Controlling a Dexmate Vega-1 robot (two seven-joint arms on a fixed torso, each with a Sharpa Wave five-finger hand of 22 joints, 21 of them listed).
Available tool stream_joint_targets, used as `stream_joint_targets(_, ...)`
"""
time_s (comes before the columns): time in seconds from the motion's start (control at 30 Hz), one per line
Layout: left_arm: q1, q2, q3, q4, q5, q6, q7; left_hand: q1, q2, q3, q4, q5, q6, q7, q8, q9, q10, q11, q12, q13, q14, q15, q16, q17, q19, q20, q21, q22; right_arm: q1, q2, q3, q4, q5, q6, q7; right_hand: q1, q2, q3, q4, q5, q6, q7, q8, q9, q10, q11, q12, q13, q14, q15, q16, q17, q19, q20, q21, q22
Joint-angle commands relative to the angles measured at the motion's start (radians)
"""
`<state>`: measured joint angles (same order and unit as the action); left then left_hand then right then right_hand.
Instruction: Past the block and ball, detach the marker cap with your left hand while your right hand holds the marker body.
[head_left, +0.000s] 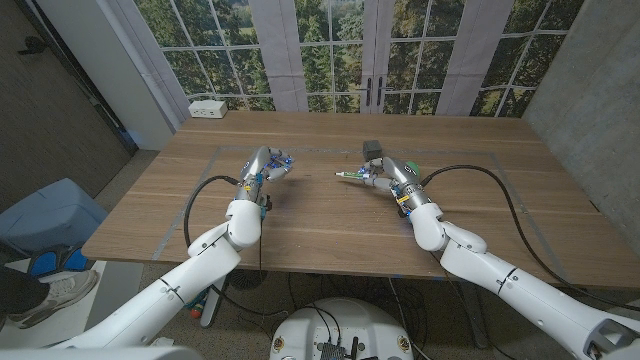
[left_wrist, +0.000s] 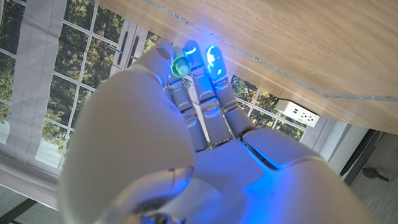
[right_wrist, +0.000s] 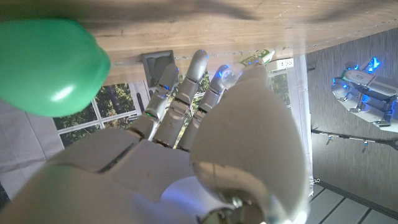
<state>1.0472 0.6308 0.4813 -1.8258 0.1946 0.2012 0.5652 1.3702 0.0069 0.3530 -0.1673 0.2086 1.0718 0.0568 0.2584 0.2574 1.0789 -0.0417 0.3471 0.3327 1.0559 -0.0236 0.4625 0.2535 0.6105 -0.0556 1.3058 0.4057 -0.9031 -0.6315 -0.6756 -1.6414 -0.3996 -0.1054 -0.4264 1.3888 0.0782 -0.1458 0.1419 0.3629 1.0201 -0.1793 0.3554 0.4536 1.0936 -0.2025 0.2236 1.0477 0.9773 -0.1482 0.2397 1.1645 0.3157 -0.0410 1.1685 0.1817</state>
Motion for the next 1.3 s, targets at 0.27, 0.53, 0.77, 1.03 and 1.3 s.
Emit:
stream_joint_targets(0.27, -0.012, -0.011, 0.021, 0.07, -0.048, -0.021, 0.007, 0.006, 0.019, 0.007, 0.0, -0.005, -0.024, -0.004, -0.006, 0.018, 0.016, -0.035, -0.012, 0.004, 0.144, -0.218, -0.009, 0.0, -0.024, -0.127, 0.003, -0.016, 0.045, 0.026, -0.007, 0.076, 0.153, 0.001, 0.106, 0.089, 0.086, 0.003, 0.001, 0.002, 0.009, 0.001, 0.004, 0.004, 0.008, -0.005, 0.001, -0.004, -0.013, -0.082, -0.006, -0.001, -0.005, -0.153, -0.008, 0.0)
stream_joint_targets(0.53, -0.012, -0.015, 0.029, 0.085, -0.062, -0.016, 0.012, 0.002, 0.025, 0.009, 0.001, -0.01, -0.042, -0.004, -0.01, 0.032, 0.006, -0.033, -0.02, 0.006, 0.131, -0.218, -0.021, -0.007, -0.034, -0.125, 0.005, -0.03, 0.048, 0.028, 0.007, 0.09, 0.237, -0.002, 0.141, 0.092, 0.087, 0.006, 0.0, 0.0, 0.01, 0.001, -0.003, -0.008, 0.003, -0.004, -0.006, -0.017, -0.023, -0.082, -0.012, -0.006, -0.003, -0.151, -0.009, 0.0)
stream_joint_targets(0.77, -0.016, -0.004, 0.04, 0.074, -0.056, 0.02, 0.003, -0.001, 0.03, 0.012, 0.001, -0.015, -0.063, -0.002, -0.016, 0.044, -0.015, -0.036, -0.033, 0.008, 0.113, -0.219, -0.04, -0.022, -0.046, -0.122, 0.001, -0.05, 0.048, 0.017, 0.0, 0.085, 0.246, -0.013, 0.138, 0.108, 0.086, 0.016, -0.011, -0.008, 0.026, 0.015, -0.006, -0.025, 0.009, -0.001, -0.022, -0.061, -0.025, -0.084, -0.015, -0.015, 0.016, -0.143, -0.004, -0.001)
stream_joint_targets(1.03, -0.028, 0.017, 0.06, 0.047, -0.032, 0.086, -0.017, -0.01, 0.004, 0.003, -0.002, -0.021, -0.108, -0.021, -0.039, 0.047, -0.073, -0.044, -0.067, 0.005, 0.06, -0.22, -0.07, -0.038, -0.069, -0.12, -0.024, -0.092, 0.049, 0.0, -0.017, 0.063, 0.212, -0.034, 0.123, 0.129, 0.072, 0.033, -0.033, -0.038, 0.03, 0.045, -0.015, -0.052, 0.027, -0.001, -0.033, -0.138, -0.046, -0.085, -0.032, -0.036, 0.045, -0.119, -0.002, -0.006)
stream_joint_targets(1.3, -0.039, 0.036, 0.081, 0.009, -0.005, 0.189, -0.04, -0.041, -0.001, -0.021, 0.009, -0.021, -0.265, -0.055, -0.075, 0.02, -0.274, -0.058, -0.162, -0.038, -0.145, -0.216, -0.16, -0.05, -0.196, -0.124, -0.063, -0.191, 0.057, -0.006, -0.027, 0.053, 0.206, -0.06, 0.139, 0.149, 0.078, 0.073, -0.07, -0.095, -0.023, 0.041, -0.049, -0.078, -0.022, 0.006, -0.036, -0.186, -0.104, -0.088, -0.056, -0.099, 0.031, -0.099, -0.014, -0.007)
